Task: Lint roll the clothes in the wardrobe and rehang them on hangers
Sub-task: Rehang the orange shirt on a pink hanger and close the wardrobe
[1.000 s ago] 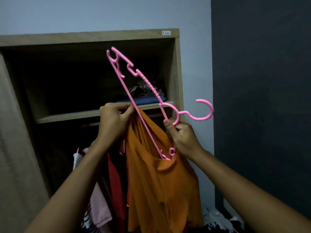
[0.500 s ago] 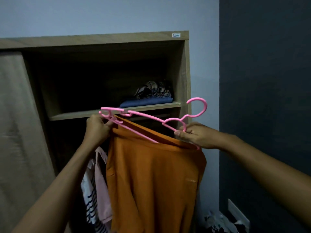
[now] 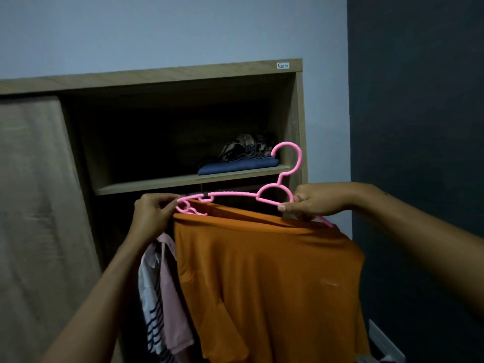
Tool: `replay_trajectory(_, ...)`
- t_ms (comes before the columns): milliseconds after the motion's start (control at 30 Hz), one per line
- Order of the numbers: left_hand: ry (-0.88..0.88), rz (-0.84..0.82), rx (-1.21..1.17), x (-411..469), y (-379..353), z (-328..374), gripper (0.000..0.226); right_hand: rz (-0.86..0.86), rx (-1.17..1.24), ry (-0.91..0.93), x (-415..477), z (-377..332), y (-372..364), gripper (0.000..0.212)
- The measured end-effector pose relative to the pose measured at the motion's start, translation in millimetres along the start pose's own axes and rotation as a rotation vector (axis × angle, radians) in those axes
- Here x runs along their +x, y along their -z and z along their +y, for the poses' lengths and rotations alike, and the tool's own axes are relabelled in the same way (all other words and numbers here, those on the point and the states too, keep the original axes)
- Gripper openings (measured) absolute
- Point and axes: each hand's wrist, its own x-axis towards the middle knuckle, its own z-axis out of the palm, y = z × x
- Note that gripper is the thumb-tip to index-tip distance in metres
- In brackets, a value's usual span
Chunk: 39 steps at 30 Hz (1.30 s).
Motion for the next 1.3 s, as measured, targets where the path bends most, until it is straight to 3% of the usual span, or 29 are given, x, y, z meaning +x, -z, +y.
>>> replay_trajectory(267, -0.122, -0.041, 0.007, -13, -12, 52, 0.019, -0.227, -0.140, -0.047, 8, -17, -6, 0.052)
replay_trajectory(400, -0.150, -0.183, 0.044, -12, -18, 73, 0.020, -0.224, 0.030, 0.059, 4, -20, -7, 0.052)
replay_trajectory(500, -0.169, -0.190, 0.043, -12, -17, 72, 0.021, -0.198, 0.120, 0.102, -2, -15, -3, 0.051)
replay_trajectory(667, -0.283, -0.228, 0.155, -10, -6, 76, 0.021, -0.228, 0.073, 0.040, -9, -8, 0, 0.054)
replay_trajectory(867, -0.380, -0.357, 0.270, -13, 0, 54, 0.017, -0.368, 0.212, 0.009, -20, -5, 0, 0.049)
replay_trajectory(1000, -0.377, -0.302, 0.171, -20, -12, 62, 0.016, -0.316, 0.211, 0.067, -15, -16, -11, 0.049)
replay_trajectory(1133, -0.269, -0.312, 0.068, -24, -16, 79, 0.019, -0.133, 0.188, 0.151, -4, -23, -24, 0.052)
replay_trajectory(1300, -0.165, -0.419, 0.102, -36, -11, 75, 0.053, 0.034, 0.271, 0.207, -2, -20, -31, 0.048)
